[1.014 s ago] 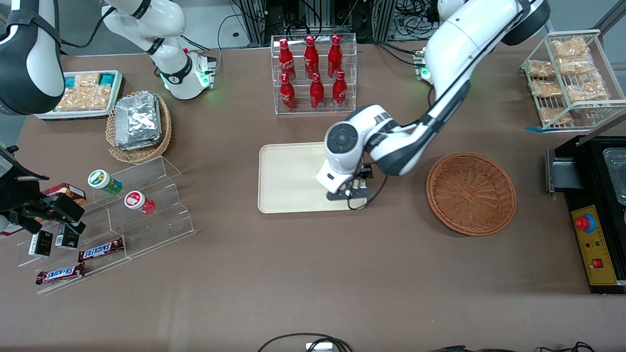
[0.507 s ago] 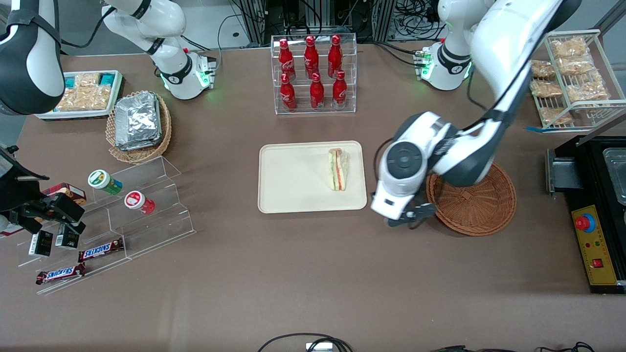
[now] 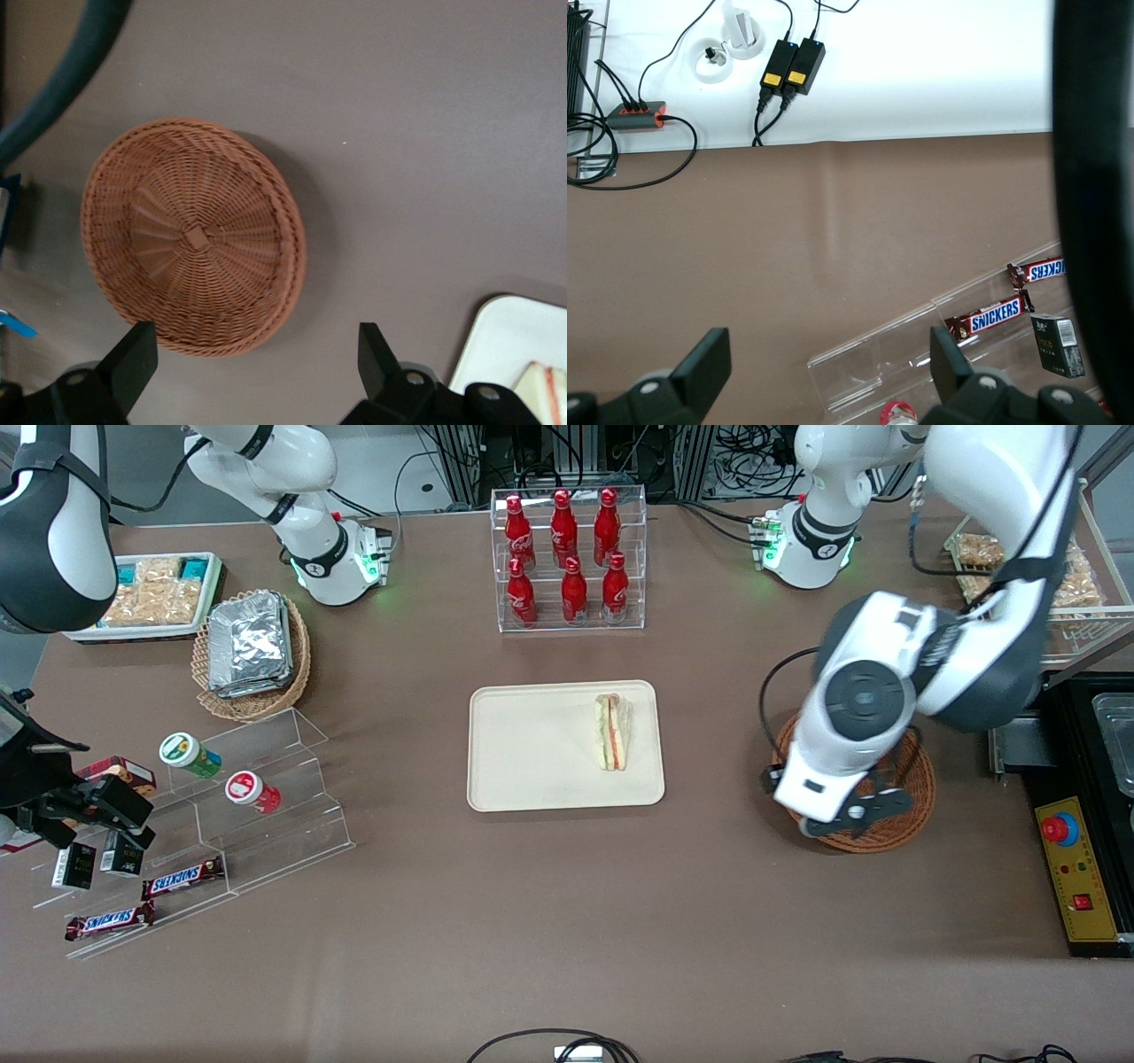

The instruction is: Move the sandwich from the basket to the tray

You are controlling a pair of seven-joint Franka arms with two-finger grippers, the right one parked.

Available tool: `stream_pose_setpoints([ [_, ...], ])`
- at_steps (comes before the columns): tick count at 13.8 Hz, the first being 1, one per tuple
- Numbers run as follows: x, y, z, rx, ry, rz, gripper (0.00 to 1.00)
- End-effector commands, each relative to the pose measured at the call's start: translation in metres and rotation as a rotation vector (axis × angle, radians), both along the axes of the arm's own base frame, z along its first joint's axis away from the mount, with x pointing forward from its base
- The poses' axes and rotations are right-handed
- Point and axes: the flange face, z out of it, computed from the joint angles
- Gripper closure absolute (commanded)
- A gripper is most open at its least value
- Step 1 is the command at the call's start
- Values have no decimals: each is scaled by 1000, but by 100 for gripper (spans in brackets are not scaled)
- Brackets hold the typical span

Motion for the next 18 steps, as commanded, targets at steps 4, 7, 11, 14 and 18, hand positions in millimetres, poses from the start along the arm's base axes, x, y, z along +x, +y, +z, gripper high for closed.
stream_pose_setpoints([
  [4, -18, 86, 78, -81, 52, -116, 0],
  [7, -31, 129, 107, -104, 81, -178, 0],
  [11, -56, 178, 148, -167, 100, -262, 0],
  [14, -70, 175, 171, -196, 85, -329, 0],
  [18, -74, 167, 178, -199, 75, -361, 0],
])
